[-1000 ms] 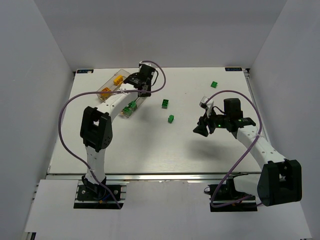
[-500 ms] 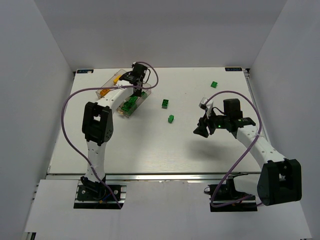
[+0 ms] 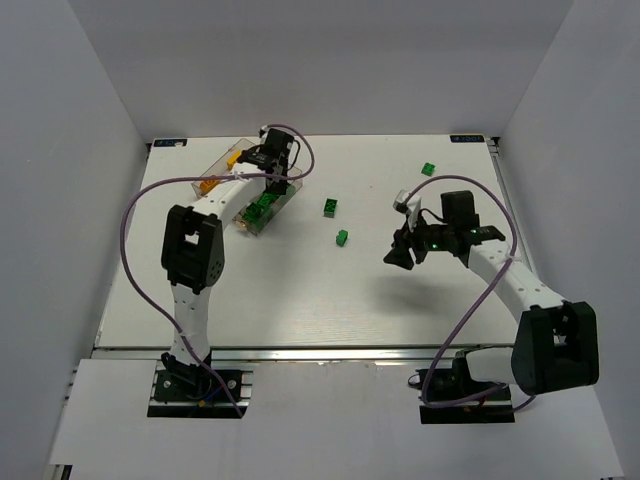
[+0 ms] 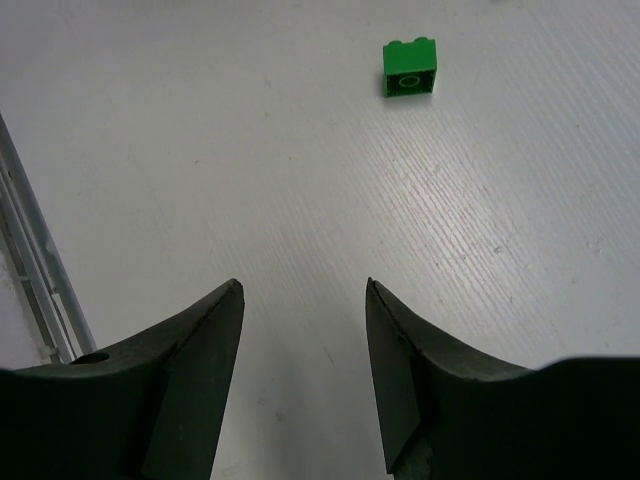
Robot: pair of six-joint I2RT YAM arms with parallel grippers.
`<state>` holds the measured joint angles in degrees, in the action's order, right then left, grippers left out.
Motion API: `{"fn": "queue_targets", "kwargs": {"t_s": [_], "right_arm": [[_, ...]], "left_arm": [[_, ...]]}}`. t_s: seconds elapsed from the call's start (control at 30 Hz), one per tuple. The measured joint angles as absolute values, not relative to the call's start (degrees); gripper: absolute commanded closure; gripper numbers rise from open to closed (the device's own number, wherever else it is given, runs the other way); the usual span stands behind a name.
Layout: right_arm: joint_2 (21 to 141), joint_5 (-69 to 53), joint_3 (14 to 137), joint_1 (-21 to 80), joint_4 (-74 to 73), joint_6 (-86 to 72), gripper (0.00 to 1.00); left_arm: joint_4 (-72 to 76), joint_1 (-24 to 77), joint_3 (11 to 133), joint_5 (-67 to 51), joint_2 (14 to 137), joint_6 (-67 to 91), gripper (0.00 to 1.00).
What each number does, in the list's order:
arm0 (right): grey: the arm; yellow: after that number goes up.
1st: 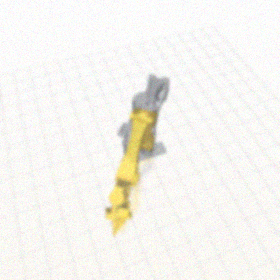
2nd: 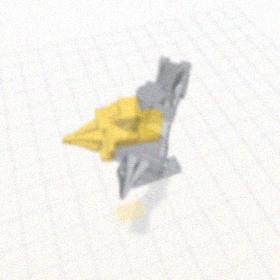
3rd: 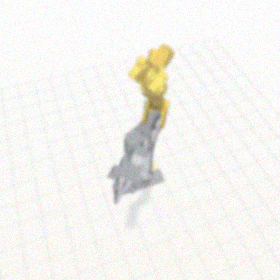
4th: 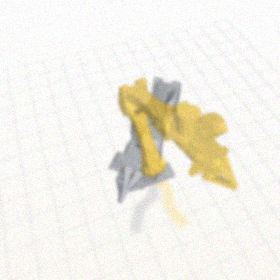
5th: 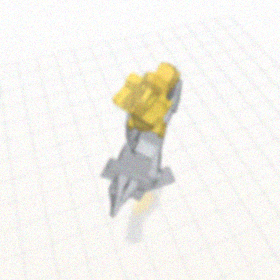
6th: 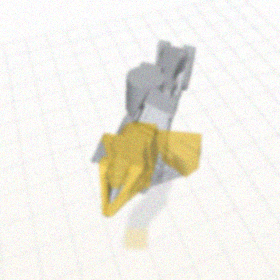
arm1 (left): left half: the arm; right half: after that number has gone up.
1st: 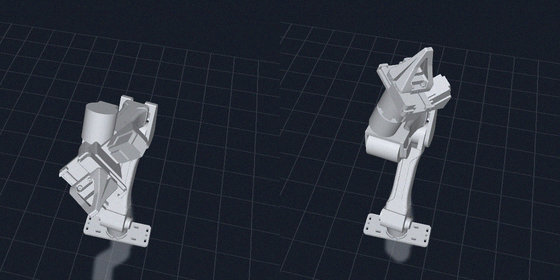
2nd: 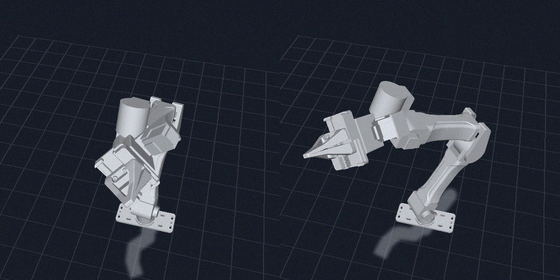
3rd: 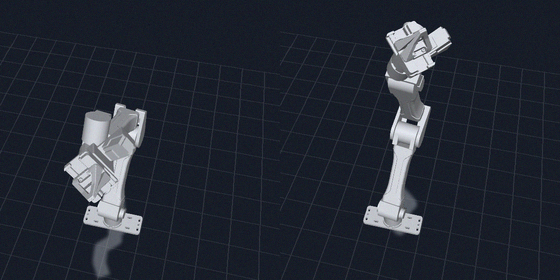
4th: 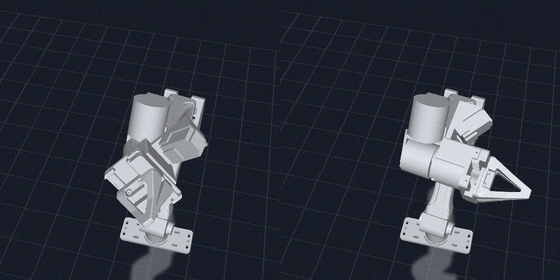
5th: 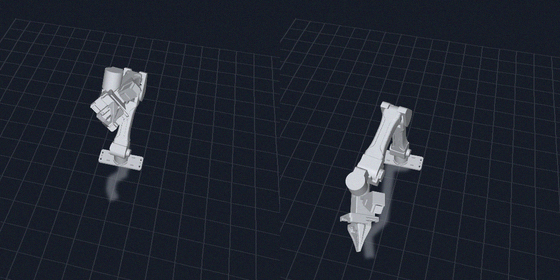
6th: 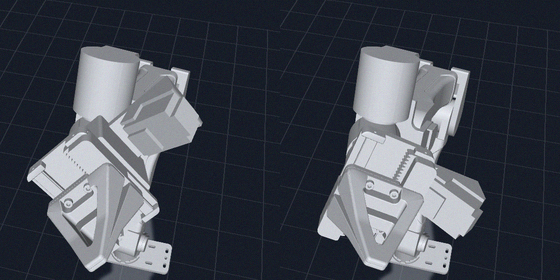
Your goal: Sort the legos into containers by color
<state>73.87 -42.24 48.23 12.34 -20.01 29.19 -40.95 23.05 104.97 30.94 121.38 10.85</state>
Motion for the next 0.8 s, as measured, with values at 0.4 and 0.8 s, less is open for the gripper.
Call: {"fn": "queue_targets", "kwargs": {"t_s": [0.4, 0.8], "right_arm": [[84.79, -29.58, 58.04, 23.62, -20.45, 21.39, 0.17], [104.01, -11.73, 75.81, 33.36, -22.74, 17.5, 0.1]], "left_arm": [[-29.69, 21.76, 71.55, 17.26, 86.5, 26.61, 0.19], [-23.97, 21.47, 49.98, 13.37, 66.59, 37.78, 0.12]]}}
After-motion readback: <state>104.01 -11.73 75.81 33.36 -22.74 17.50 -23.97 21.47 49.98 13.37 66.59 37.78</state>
